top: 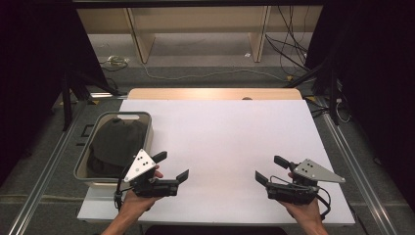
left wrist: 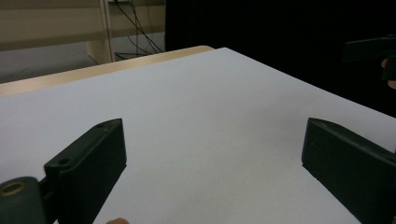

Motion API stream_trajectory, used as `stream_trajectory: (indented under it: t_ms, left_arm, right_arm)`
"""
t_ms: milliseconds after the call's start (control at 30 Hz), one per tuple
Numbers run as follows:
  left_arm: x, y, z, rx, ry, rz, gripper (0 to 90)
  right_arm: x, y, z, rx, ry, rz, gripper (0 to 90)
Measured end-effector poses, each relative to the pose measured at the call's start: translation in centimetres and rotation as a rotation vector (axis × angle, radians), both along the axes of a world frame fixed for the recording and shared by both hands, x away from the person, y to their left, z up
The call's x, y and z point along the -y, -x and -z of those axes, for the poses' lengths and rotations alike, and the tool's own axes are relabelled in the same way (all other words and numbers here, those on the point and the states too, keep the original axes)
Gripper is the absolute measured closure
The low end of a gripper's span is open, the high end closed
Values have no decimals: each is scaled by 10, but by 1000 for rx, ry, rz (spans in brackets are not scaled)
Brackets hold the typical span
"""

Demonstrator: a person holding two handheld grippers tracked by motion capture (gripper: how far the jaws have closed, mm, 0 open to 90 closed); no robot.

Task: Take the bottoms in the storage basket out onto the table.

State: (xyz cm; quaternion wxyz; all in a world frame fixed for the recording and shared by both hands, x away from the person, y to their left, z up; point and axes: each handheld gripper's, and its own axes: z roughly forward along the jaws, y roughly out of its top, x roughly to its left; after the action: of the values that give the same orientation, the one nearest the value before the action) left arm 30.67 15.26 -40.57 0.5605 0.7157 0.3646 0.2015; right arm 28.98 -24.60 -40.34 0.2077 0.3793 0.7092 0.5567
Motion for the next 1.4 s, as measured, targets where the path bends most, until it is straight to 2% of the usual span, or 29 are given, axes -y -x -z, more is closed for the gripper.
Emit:
stream_trajectory:
  t_ms: [100, 167, 300, 400, 633, 667, 700, 733, 833, 967, 1100, 1333, 1367, 1400]
  left_arm:
    - [-3, 0, 1, 3, -17, -16, 55]
    - [-8, 0, 0, 9, -20, -67, 55]
    - [-13, -1, -2, 28, -40, -112, 54]
    - [-15, -3, -3, 36, -29, -134, 52]
    - [-26, -14, -4, 25, -4, -268, 51]
    - [-26, -14, -4, 25, -4, -268, 50]
    - [-31, -18, -4, 19, 10, -306, 50]
    - [-33, -19, -5, 14, 22, -321, 50]
    - [-41, -24, -5, -7, 19, -364, 53]
    - [-54, -30, -6, -27, 41, -426, 55]
    - [-62, -33, -6, -56, 41, -472, 53]
    - [-76, -34, -9, -55, 30, -551, 47]
    - [-80, -36, -10, -60, 14, -587, 48]
    - [-80, -36, -10, -60, 14, -587, 48]
  right_arm:
    - [-1, -1, -2, -6, -20, 1, 164]
    - [-3, 1, -3, 2, -15, -3, 164]
    - [-5, 2, -5, 5, -22, -8, 165]
    - [-6, 2, -4, 10, 0, -2, 165]
    - [-4, -1, -3, 1, -5, -4, 165]
    - [-5, 0, -3, 4, -5, -6, 165]
    - [-5, 0, -3, 7, -3, -10, 165]
    - [-6, 0, -3, 7, 2, -11, 165]
    - [-8, 0, -3, 9, 7, -13, 165]
    - [-9, -1, -2, 5, 19, -13, 164]
    - [-9, -1, -2, 5, 14, -13, 165]
    - [-8, -1, -1, -1, 15, -13, 165]
    - [-8, -1, -1, -8, 16, -11, 165]
    - [-8, -1, -1, -8, 16, -11, 165]
